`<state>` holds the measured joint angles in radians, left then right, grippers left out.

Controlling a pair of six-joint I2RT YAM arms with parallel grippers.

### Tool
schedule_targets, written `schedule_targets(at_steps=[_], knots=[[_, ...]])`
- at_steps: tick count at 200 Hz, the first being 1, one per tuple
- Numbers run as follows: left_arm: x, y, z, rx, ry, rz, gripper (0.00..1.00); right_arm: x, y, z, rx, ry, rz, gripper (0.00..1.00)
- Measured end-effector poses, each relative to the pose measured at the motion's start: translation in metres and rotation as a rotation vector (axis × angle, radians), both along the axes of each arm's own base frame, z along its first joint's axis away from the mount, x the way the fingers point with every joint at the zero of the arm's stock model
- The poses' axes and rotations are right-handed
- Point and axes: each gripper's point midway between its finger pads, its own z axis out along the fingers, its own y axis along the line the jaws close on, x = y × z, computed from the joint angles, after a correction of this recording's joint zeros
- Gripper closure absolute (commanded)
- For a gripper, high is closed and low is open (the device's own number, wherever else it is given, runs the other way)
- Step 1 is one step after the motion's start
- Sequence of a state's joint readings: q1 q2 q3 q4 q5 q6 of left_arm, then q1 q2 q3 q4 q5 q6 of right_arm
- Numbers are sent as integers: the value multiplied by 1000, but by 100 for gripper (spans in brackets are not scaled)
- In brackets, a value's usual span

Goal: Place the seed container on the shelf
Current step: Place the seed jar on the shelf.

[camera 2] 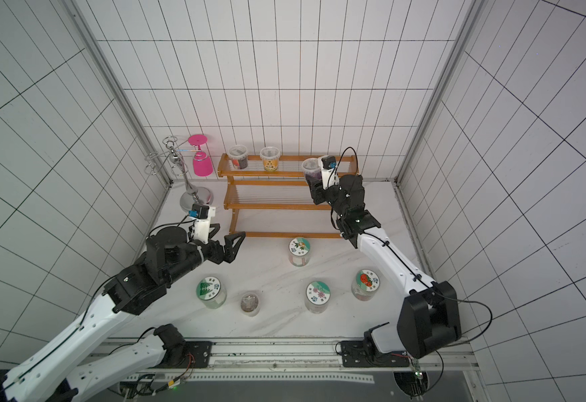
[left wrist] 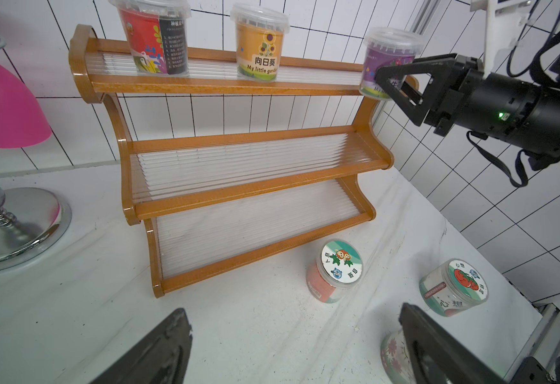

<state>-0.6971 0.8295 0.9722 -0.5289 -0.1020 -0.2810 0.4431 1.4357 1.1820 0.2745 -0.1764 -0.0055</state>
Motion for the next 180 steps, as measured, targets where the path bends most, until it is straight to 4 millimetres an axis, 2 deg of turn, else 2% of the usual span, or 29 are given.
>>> schedule_targets(at_steps=[38,82,140,180], knots=[[1,0,-2,-4,5,6,1,33,-2,0,31,28,-34,53],[1,2,1,-11,-6,11,1,56,8,-4,43,47,-32,53],[0,7,6,-20,-20,27,1,72,19,-15,46,69,-15,53],[1,9,6,-19,-22,34,1,71,28,-14,42,59,4,51]])
